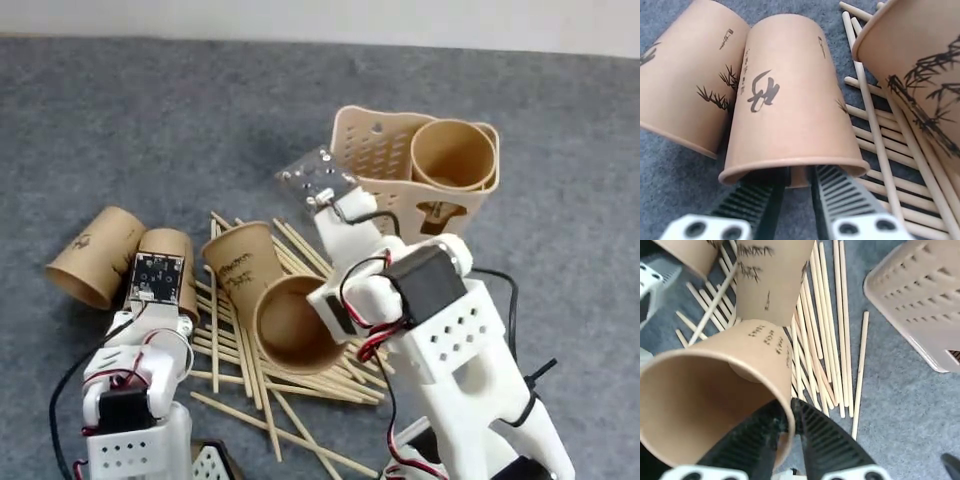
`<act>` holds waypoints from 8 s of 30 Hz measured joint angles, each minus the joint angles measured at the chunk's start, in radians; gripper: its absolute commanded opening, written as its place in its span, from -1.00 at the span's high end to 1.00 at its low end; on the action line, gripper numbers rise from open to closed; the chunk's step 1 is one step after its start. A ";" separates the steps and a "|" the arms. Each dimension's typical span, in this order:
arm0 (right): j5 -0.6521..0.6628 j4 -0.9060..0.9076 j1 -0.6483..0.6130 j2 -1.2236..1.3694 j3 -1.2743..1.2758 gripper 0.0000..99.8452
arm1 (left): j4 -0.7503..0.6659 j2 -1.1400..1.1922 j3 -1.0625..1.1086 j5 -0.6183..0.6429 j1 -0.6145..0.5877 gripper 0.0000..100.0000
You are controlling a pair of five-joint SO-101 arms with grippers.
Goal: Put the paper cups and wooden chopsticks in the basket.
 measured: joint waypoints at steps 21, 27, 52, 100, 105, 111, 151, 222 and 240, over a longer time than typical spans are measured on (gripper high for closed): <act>-0.034 0.002 0.000 -0.002 -0.416 0.99 | -0.003 0.000 0.000 0.000 0.000 0.85; -0.035 0.002 0.120 -0.002 -0.529 0.99 | -0.003 0.000 0.000 0.000 0.000 0.85; -0.035 -0.104 0.703 0.061 -0.609 0.99 | -0.003 0.000 0.000 0.000 0.000 0.85; -0.091 -0.249 0.724 0.311 -0.606 0.74 | -0.003 0.000 0.000 0.000 0.000 0.85; -0.098 -0.347 0.726 0.388 -0.535 0.74 | -0.003 0.000 0.000 0.000 0.000 0.85; -0.098 -0.368 0.726 0.477 -0.512 0.74 | -0.003 0.000 0.000 0.000 0.000 0.85; -0.098 0.002 0.167 0.195 -0.262 0.74 | 0.061 -0.006 -0.186 0.000 -0.226 0.60; 0.091 -0.565 0.971 -0.787 1.195 0.74 | -0.017 0.779 -0.508 -0.736 -0.037 0.94; 0.091 -0.565 0.971 -0.787 1.195 0.74 | 0.308 0.781 -0.758 -0.632 -0.029 0.99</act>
